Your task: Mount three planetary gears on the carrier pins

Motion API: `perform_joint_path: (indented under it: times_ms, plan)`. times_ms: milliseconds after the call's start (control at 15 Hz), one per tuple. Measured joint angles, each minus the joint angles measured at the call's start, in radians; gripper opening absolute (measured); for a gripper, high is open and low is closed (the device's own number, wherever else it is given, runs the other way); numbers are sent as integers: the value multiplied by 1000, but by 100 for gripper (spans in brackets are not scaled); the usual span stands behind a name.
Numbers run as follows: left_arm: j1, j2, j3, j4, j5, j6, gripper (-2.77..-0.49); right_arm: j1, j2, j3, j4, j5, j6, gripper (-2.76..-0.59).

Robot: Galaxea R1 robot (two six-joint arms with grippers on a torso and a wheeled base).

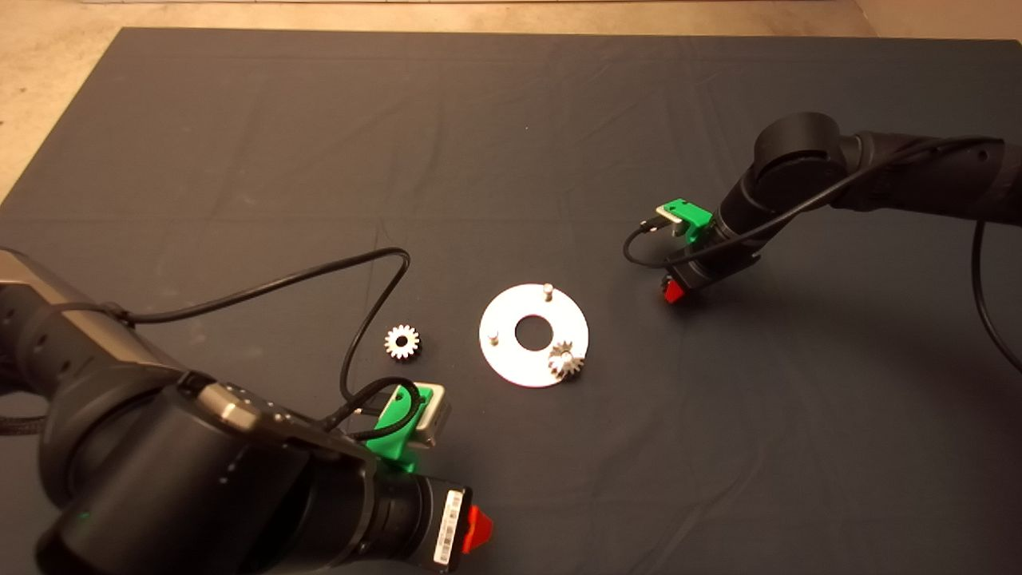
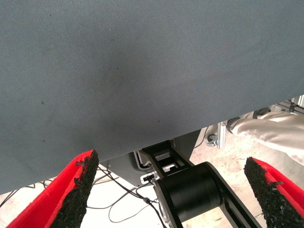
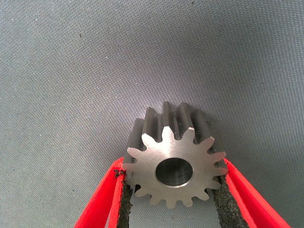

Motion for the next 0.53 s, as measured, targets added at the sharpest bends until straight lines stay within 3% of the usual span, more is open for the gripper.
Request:
perform_joint_path:
  times_ms: [467,533]
  plan:
    - [0,1,0,0,0,0,-107,1,0,2,0,-1,-4,-244]
    - [0,1,0,0,0,0,-107,1,0,6,0,3,-4,-249]
